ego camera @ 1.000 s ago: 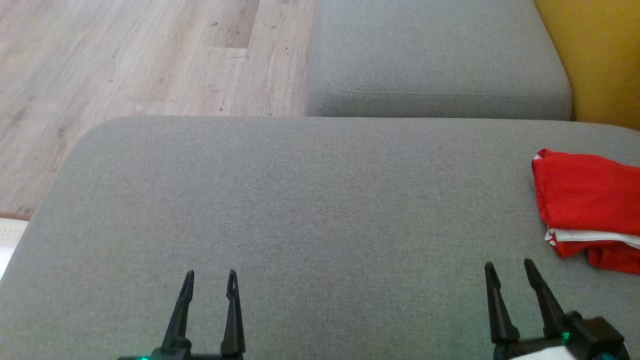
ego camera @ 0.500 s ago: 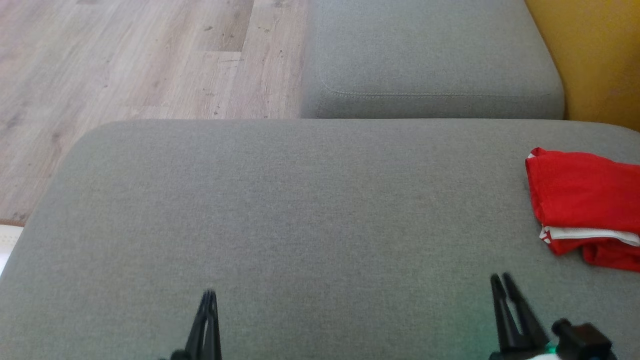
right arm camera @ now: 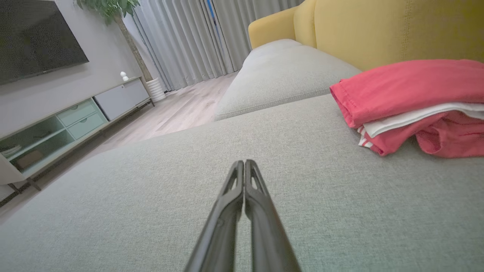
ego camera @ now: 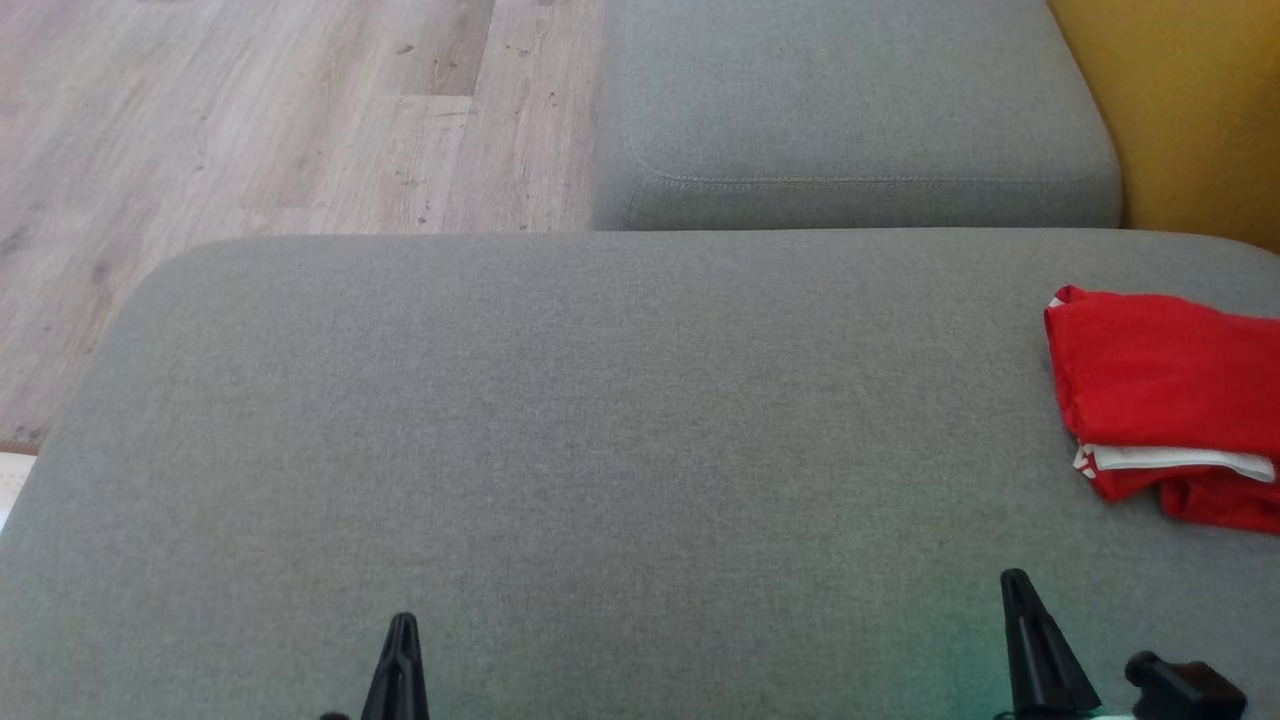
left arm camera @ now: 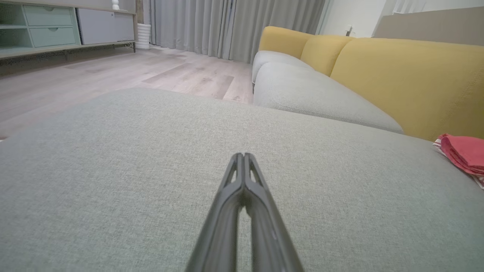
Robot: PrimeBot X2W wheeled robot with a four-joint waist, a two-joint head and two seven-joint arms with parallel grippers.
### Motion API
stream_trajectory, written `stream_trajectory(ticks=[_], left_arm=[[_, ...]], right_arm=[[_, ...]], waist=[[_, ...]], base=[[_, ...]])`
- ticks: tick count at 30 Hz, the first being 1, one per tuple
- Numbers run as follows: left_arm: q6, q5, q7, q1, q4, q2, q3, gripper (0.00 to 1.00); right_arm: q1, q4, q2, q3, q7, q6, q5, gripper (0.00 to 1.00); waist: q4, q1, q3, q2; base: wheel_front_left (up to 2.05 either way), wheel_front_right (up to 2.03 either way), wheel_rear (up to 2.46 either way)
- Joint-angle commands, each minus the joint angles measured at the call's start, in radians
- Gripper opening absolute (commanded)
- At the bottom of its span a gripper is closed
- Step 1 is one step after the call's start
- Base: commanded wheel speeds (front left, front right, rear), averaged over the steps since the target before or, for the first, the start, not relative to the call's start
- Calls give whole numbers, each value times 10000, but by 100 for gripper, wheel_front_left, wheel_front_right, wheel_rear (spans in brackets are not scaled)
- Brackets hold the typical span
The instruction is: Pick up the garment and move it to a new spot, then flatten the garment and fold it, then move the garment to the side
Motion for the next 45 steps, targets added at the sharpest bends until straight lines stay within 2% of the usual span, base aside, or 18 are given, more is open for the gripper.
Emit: stream_trajectory(ticks=[1, 45], left_arm=[[-111, -323, 25, -538, -274, 63, 214, 0], [-1061, -5608, 1067, -1697, 198, 232, 1253, 0]], right_arm=[[-514, -250, -107, -48, 36, -1, 345, 0], [-1711, 101, -277, -472, 1106, -3, 5488, 0]], waist=[[-15, 0, 14, 0], [-412, -1, 371, 0]], base=[[0, 0, 0], [0, 0, 0]])
